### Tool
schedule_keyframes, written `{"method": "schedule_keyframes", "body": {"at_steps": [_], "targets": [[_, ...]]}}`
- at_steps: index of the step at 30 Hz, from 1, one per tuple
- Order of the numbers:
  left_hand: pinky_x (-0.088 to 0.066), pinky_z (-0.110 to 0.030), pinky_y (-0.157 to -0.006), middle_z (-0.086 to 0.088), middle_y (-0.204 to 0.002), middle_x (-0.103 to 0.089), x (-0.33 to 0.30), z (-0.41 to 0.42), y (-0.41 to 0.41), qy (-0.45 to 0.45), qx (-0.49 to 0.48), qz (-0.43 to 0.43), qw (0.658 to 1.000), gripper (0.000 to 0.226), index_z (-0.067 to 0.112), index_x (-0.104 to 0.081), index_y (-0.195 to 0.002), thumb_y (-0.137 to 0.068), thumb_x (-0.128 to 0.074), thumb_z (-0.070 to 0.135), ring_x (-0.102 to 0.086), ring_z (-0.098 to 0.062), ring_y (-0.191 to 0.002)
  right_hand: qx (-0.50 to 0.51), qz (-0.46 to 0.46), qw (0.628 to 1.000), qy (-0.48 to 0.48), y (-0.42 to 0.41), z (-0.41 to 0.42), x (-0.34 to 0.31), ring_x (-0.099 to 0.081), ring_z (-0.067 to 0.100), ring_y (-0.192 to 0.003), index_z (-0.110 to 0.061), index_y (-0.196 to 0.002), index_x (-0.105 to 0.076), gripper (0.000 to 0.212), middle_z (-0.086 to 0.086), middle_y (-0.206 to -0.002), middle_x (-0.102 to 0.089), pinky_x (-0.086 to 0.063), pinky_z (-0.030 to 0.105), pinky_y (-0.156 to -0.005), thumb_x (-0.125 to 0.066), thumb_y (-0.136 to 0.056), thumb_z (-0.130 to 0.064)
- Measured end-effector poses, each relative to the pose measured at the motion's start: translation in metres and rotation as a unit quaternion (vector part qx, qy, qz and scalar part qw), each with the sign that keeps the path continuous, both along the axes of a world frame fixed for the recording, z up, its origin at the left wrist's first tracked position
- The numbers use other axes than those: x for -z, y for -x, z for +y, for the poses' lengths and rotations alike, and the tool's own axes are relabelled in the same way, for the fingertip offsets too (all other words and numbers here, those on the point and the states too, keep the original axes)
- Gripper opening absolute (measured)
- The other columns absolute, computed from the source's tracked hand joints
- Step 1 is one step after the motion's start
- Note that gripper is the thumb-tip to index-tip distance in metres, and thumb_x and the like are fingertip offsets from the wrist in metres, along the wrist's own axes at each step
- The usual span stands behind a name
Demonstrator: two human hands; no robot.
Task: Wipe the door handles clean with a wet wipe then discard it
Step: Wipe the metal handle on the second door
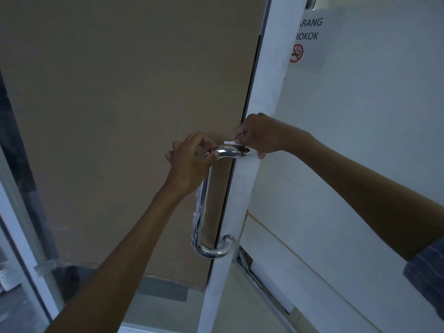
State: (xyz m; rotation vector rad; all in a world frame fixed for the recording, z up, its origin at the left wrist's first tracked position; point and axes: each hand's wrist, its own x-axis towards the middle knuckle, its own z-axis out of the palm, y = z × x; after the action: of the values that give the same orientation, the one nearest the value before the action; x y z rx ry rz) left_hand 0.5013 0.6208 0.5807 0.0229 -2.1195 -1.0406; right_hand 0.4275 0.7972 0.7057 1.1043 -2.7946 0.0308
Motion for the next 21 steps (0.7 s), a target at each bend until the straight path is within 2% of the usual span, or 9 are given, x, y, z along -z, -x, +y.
{"method": "schedule_keyframes", "body": {"at_steps": [2,5,7,9,11,13,17,19,21], "targets": [[-0.022,-0.036,-0.084,0.02,-0.11,-0.063,0.0,0.0,0.0,0.003,-0.002,-0.001,1.0,0.009,0.037,-0.06,-0.093,-0.095,-0.069,0.04,-0.043,-0.012,-0.106,0.016,-0.002,1.0,0.002,-0.003,0.003,-0.003,-0.07,0.008,-0.05,-0.032,-0.092,-0.072,0.022,-0.006,-0.088,-0.074,-0.056,0.032,-0.071,-0.055,-0.105,-0.025],[-0.022,-0.036,-0.082,0.02,-0.109,-0.063,0.0,0.0,0.0,0.009,-0.008,0.002,1.0,0.009,0.035,-0.061,-0.095,-0.094,-0.069,0.04,-0.044,-0.013,-0.106,0.025,0.07,0.997,-0.016,-0.005,0.006,-0.001,-0.065,0.006,-0.046,-0.034,-0.089,-0.07,0.025,-0.011,-0.08,-0.068,-0.051,0.031,-0.072,-0.053,-0.105,-0.026],[-0.022,-0.036,-0.082,0.02,-0.109,-0.063,0.001,-0.002,0.002,0.009,-0.007,0.0,1.0,0.01,0.034,-0.061,-0.094,-0.095,-0.069,0.04,-0.045,-0.014,-0.106,0.001,0.037,0.999,-0.006,-0.004,-0.001,0.004,-0.064,0.001,-0.045,-0.024,-0.085,-0.071,0.025,-0.003,-0.078,-0.071,-0.057,0.034,-0.075,-0.056,-0.101,-0.014],[-0.022,-0.036,-0.082,0.019,-0.111,-0.064,0.001,-0.002,0.002,0.005,-0.003,-0.001,1.0,0.012,0.033,-0.06,-0.094,-0.095,-0.07,0.039,-0.045,-0.015,-0.107,-0.01,-0.002,0.999,0.031,-0.001,-0.006,0.006,-0.065,-0.002,-0.047,-0.013,-0.092,-0.076,0.018,0.005,-0.086,-0.076,-0.059,0.032,-0.075,-0.06,-0.1,-0.01],[-0.024,-0.037,-0.083,0.019,-0.112,-0.064,-0.001,-0.002,0.003,0.004,-0.001,-0.004,1.0,0.012,0.034,-0.06,-0.093,-0.094,-0.071,0.039,-0.045,-0.015,-0.107,0.003,-0.062,0.991,0.115,0.001,-0.005,0.009,-0.069,0.009,-0.048,-0.015,-0.1,-0.077,0.018,0.007,-0.096,-0.077,-0.055,0.022,-0.059,-0.059,-0.103,-0.014],[-0.029,-0.04,-0.089,0.019,-0.111,-0.065,-0.001,-0.003,0.004,-0.02,0.013,-0.013,1.0,0.013,0.035,-0.062,-0.098,-0.092,-0.072,0.04,-0.046,-0.015,-0.109,-0.003,-0.091,0.982,0.166,0.001,-0.002,0.014,-0.072,0.018,-0.052,-0.02,-0.101,-0.076,0.02,0.007,-0.096,-0.077,-0.049,0.014,-0.05,-0.057,-0.105,-0.017],[-0.055,-0.045,-0.095,0.018,-0.112,-0.067,-0.008,-0.013,0.006,-0.14,0.112,-0.048,0.983,0.033,0.046,-0.066,-0.111,-0.082,-0.081,0.045,-0.061,-0.013,-0.11,-0.025,-0.093,0.979,0.177,-0.002,0.003,0.018,-0.072,0.021,-0.052,-0.022,-0.103,-0.075,0.02,0.004,-0.089,-0.076,-0.045,0.011,-0.051,-0.056,-0.108,-0.019],[-0.058,-0.035,-0.093,0.01,-0.116,-0.071,-0.016,-0.017,0.011,-0.16,0.168,-0.065,0.971,0.035,0.032,-0.07,-0.121,-0.089,-0.082,0.031,-0.068,-0.008,-0.107,-0.031,-0.09,0.976,0.198,-0.003,0.006,0.023,-0.071,0.018,-0.05,-0.026,-0.106,-0.074,0.019,0.002,-0.079,-0.077,-0.047,0.013,-0.054,-0.056,-0.108,-0.02],[-0.056,-0.024,-0.09,0.002,-0.115,-0.075,-0.027,-0.018,0.013,-0.158,0.208,-0.079,0.962,0.031,0.02,-0.072,-0.125,-0.094,-0.077,0.021,-0.071,-0.005,-0.102,-0.034,-0.08,0.973,0.213,-0.005,0.008,0.03,-0.07,0.013,-0.048,-0.03,-0.11,-0.075,0.02,-0.009,-0.061,-0.073,-0.051,0.015,-0.056,-0.057,-0.108,-0.022]]}}
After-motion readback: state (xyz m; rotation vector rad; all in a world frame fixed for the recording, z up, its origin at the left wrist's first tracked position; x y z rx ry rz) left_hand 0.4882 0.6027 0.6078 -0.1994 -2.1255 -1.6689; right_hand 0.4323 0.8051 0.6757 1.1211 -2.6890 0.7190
